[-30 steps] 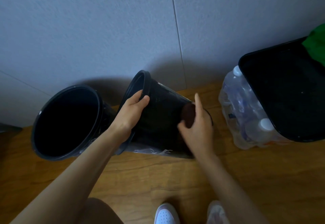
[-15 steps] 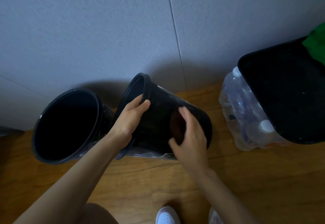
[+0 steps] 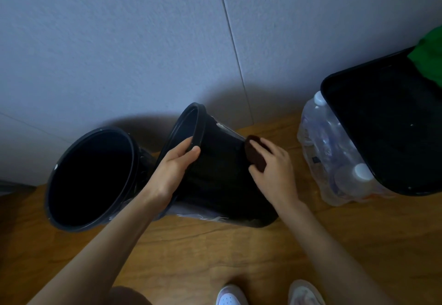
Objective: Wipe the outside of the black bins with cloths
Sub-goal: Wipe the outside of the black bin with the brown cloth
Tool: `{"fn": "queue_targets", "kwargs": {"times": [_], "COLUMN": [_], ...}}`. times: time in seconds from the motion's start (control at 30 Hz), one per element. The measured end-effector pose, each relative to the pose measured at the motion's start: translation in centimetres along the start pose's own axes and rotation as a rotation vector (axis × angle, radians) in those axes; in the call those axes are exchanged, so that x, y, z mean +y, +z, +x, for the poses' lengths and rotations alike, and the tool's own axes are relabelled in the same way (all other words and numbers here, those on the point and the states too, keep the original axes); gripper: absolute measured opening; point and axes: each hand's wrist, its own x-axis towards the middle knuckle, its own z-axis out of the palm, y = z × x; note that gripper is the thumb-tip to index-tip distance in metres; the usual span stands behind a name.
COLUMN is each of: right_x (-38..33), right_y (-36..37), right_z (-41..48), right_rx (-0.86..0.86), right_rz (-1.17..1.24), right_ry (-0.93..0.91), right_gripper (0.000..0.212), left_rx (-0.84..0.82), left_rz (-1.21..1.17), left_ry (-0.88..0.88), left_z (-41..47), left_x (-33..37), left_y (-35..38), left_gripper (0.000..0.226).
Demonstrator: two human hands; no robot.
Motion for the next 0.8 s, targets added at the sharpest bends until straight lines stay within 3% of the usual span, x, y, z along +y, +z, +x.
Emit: {"fn": "queue_targets", "kwargs": {"times": [0.1, 0.2, 0.37, 0.43, 0.63, 0.73, 0.8], "right_x": [-0.9, -4.2, -6.4, -5.1, 4.3, 6.3, 6.3], "right_y": [0.9, 2.1, 2.5, 1.9, 0.0, -0.1, 0.2], "right_z": [-2.4, -4.2, -3.5, -2.3, 1.0, 0.5, -0.2], "right_rx": [0.048, 0.095, 0.113, 0.074, -0.077, -0.094, -0.074], "right_rz": [0.000, 0.027, -0.023, -0.034, 0.098, 0.091, 0.064], "right_ry": [-0.053, -0.226, -0.390, -0.326, 0.241, 0.319, 0.305], "right_gripper": [0.062, 0.070, 0.064, 0.066, 0.043, 0.026, 0.033], "left_rx": [-0.009, -0.025, 0.000, 0.011, -0.067, -0.138, -0.152], "left_rz": [-0.001, 0.031, 0.142, 0.183, 0.200, 0.220, 0.201], "left_ry": [0.003, 0.044, 0.140, 0.171, 0.166, 0.181, 0.121], "left_z": [0.0, -0.2, 0.1, 0.2, -0.1, -0.6, -0.1], "left_x": [-0.2, -0.2, -0.3, -0.4, -0.5, -0.5, -0.6], "left_y": [0.0, -0.1, 0.0, -0.1, -0.9, -0.8, -1.1], "left_gripper": [0.028, 0.028, 0.026, 0.026, 0.026, 0.027, 0.027]}}
